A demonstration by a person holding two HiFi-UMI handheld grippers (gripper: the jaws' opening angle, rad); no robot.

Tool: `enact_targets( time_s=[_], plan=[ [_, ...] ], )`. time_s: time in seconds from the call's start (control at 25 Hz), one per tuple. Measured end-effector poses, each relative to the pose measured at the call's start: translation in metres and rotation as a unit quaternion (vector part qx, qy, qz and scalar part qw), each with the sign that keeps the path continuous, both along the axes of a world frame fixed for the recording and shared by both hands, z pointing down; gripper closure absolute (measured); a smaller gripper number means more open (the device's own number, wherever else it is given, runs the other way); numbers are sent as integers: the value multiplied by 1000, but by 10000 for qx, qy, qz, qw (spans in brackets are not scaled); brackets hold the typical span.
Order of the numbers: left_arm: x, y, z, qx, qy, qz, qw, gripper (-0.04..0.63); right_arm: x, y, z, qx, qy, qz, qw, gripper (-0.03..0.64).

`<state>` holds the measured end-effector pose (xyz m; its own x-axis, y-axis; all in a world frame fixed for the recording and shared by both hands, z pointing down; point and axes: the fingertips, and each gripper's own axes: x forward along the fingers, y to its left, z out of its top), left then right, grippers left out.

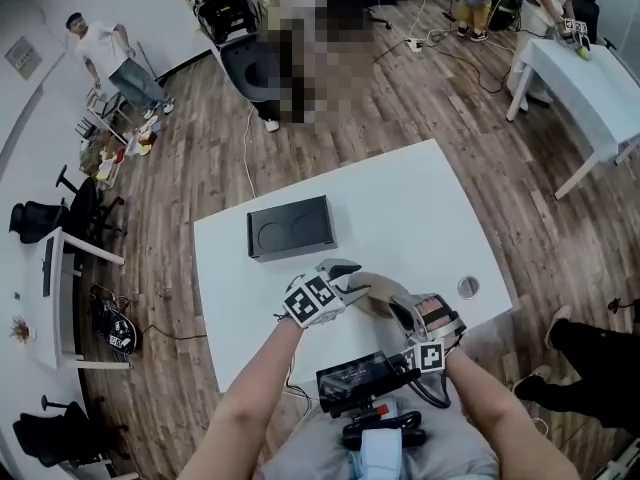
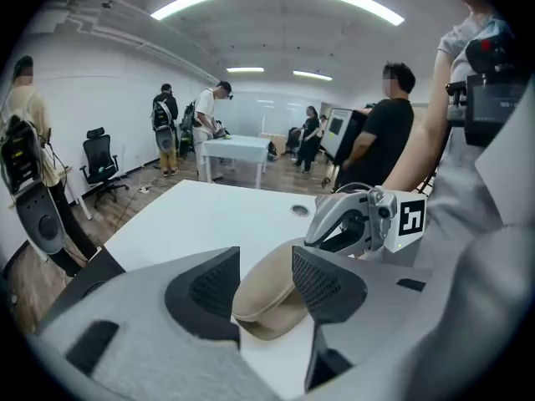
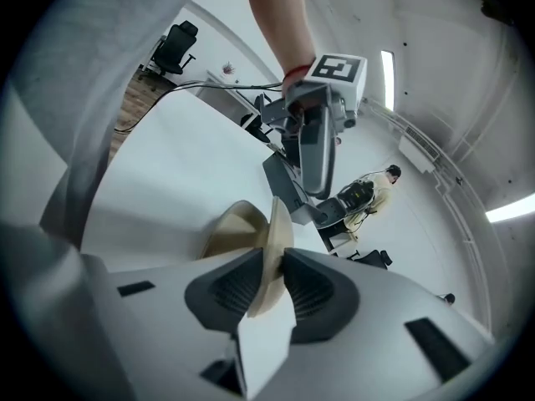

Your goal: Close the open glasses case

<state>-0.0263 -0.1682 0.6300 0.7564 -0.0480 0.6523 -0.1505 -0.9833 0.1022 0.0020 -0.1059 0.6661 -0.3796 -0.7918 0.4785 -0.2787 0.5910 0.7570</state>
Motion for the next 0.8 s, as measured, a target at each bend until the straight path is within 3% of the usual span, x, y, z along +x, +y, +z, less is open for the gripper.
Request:
enact_targets(
  time_s=[0.16,0.44,0.6,0.72,0.8],
  plan=[
    [6,9,17,-43,-331,275,9991,408,0,5,2,-140,-82,-10,9999,543],
    [11,6,27,-81,-424,211,9988,405,4,8,6,-510,-333,106,9981,543],
    [9,9,37,-135,-506,144,9985,405,3,15,-9,-749,-790,-4,9941,543],
    [7,12,40,-140,-535,148,9984,405,13,17,-36,-1089,-1682,71,9797,543],
    [6,15,42,-124,-582,205,9980,405,25,8,-50,-1711,-2506,411,9520,543]
  ],
)
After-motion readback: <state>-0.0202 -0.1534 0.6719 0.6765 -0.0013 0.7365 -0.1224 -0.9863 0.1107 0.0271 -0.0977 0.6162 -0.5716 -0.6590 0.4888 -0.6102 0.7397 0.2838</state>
